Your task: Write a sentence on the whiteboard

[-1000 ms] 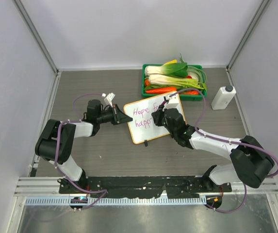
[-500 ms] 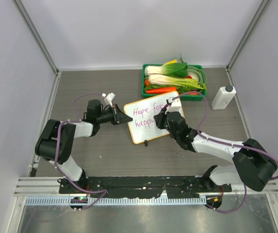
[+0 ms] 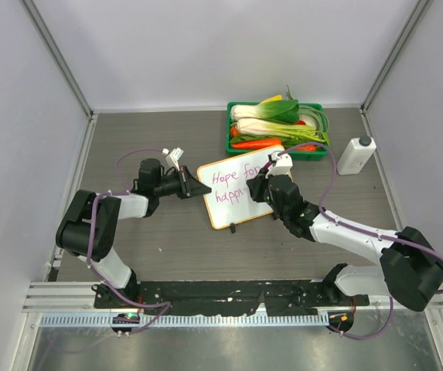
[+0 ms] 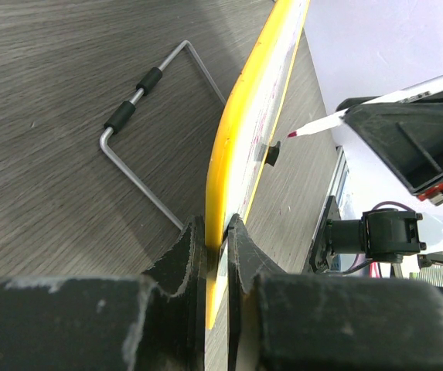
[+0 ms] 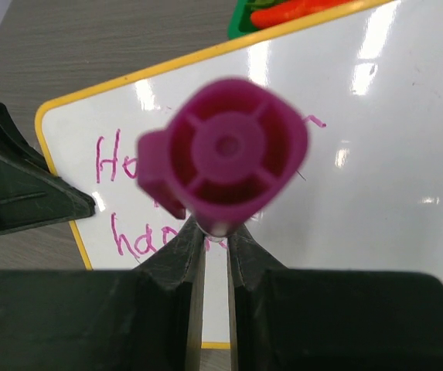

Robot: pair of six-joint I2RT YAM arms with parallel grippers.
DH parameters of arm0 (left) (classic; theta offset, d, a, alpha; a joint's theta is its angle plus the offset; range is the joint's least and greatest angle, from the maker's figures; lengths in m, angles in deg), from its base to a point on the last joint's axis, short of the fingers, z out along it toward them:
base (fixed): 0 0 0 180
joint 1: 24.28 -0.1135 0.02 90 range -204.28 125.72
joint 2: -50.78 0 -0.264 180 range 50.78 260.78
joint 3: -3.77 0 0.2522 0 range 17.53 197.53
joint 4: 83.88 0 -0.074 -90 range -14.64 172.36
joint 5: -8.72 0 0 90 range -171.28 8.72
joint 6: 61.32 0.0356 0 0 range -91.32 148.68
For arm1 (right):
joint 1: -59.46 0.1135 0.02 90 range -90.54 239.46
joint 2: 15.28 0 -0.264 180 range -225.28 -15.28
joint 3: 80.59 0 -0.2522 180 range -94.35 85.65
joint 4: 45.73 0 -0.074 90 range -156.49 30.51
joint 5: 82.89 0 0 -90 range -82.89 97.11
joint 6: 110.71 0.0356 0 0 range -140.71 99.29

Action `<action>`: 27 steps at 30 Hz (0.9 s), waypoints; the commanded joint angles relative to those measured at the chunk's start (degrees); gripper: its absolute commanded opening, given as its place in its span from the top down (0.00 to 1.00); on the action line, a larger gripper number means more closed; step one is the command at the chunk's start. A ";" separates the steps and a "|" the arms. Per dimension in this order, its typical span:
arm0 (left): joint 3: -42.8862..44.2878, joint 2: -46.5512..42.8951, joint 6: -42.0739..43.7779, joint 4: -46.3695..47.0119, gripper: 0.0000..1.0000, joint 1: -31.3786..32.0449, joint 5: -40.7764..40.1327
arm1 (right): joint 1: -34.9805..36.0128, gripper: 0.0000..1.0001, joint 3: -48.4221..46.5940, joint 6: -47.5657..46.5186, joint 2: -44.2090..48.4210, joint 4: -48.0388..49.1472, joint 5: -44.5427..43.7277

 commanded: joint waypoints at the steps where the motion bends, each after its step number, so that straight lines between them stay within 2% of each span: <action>1: -1.44 1.77 5.66 -8.22 1.00 -0.17 -8.16 | -0.27 0.99 -3.80 -0.66 -0.08 1.20 -2.09; 10: -1.36 2.12 5.66 -8.13 1.00 -0.09 -7.72 | -0.18 0.99 -4.68 -0.75 -3.07 0.50 -4.19; 27: -1.44 1.86 5.66 -8.04 1.00 -0.17 -7.71 | -0.18 0.98 -1.51 0.31 -4.39 0.42 -2.53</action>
